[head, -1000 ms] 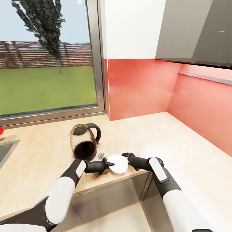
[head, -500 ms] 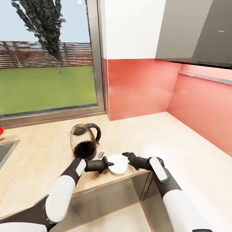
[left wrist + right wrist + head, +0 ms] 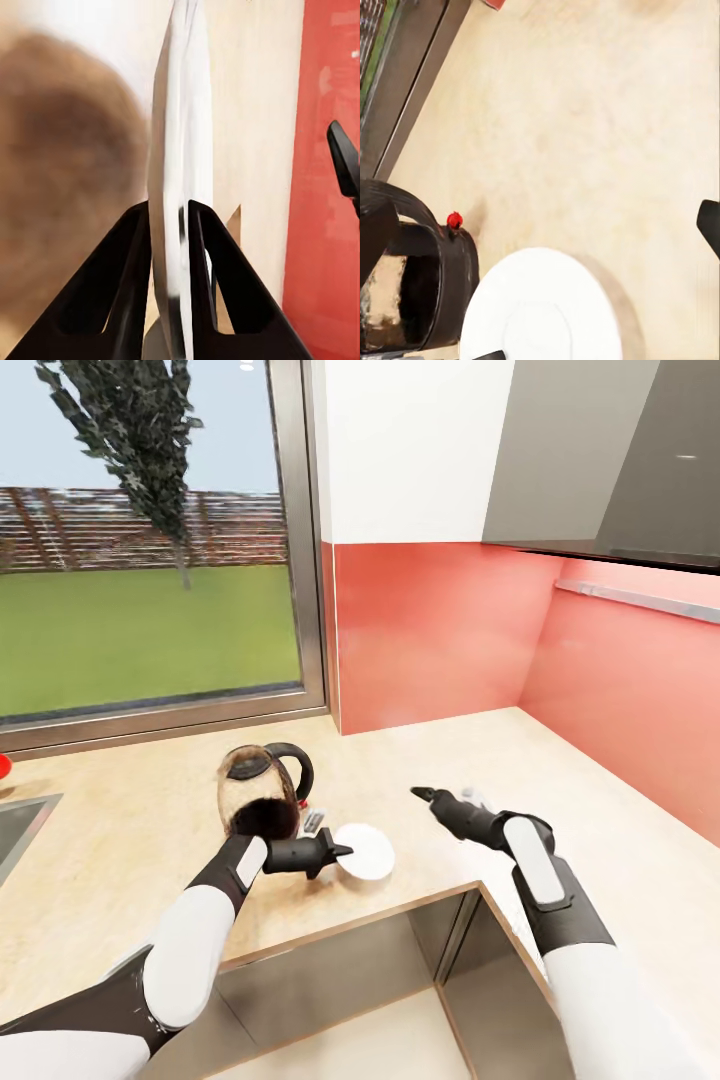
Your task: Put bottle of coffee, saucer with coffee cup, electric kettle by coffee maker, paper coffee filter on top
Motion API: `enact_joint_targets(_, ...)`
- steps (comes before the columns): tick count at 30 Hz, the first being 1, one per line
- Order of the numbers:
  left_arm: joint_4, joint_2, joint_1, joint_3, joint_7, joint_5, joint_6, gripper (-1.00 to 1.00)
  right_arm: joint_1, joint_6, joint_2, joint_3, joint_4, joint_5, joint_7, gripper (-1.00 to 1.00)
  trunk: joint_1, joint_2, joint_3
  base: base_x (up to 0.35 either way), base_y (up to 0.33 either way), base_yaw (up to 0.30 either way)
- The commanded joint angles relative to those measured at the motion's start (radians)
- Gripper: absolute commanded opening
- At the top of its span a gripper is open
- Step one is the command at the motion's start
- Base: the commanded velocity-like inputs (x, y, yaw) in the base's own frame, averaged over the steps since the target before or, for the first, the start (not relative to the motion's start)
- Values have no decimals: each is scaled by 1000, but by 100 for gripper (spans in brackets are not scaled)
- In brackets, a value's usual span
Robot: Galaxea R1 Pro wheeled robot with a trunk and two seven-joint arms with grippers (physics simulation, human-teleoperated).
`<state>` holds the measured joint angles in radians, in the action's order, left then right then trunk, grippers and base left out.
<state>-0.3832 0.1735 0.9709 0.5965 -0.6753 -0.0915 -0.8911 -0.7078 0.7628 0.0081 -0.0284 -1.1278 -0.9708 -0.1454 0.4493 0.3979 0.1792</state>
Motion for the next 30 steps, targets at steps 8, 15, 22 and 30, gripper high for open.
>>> enact_joint_targets(8, 1, 1, 0, 7, -9, 64, -14, -100, -1, 4, -12, -47, -76, -10, -5, 100, 1, 2, 2, -44, 5, 0)
enact_joint_targets(15, 0, 1, 0, 8, -10, 66, -47, -100, -1, 4, -11, -54, -75, -9, -5, 100, 1, 2, 2, -300, 72, 0)
enact_joint_targets(22, 0, 1, -2, 8, -10, 66, -49, -100, -1, 4, -11, -54, -71, -9, -6, 100, 1, 2, 2, -328, 113, 0)
enact_joint_targets(30, 1, 1, -3, 8, -10, 66, -49, -100, -1, 5, -11, -53, -68, -8, -5, 100, 1, 2, 2, -329, 122, 0)
